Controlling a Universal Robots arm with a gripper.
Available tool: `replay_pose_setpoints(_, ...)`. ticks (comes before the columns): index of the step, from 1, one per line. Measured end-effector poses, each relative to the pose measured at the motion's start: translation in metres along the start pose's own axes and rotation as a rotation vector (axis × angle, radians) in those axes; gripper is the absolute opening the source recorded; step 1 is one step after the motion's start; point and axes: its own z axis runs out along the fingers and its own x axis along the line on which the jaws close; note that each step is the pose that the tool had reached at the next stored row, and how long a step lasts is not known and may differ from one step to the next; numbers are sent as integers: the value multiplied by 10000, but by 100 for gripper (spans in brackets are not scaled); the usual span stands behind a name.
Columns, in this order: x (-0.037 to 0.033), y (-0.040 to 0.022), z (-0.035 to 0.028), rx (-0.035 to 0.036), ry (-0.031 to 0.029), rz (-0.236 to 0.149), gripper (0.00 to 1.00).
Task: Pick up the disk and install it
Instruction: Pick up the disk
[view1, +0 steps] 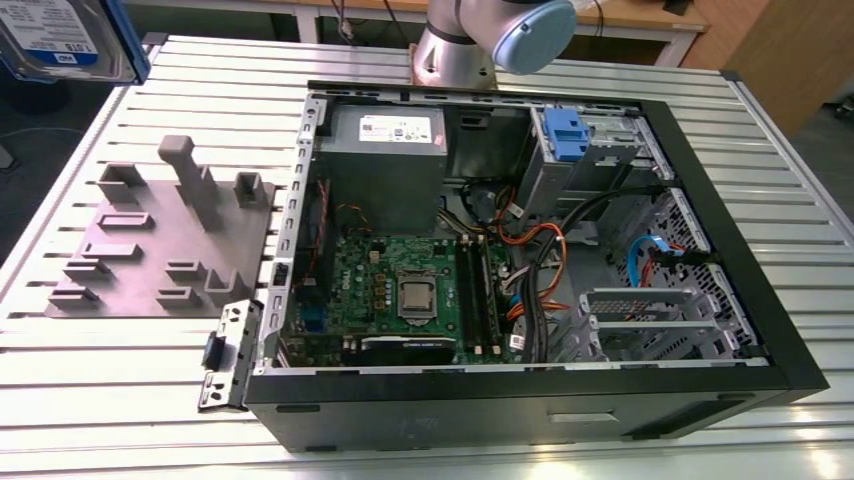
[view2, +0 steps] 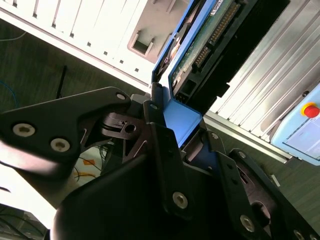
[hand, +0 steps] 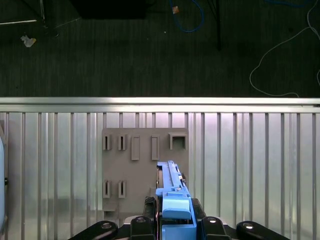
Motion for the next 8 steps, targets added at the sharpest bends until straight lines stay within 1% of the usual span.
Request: replay_pose_setpoints(8,0,-13,0,1,0,0,37)
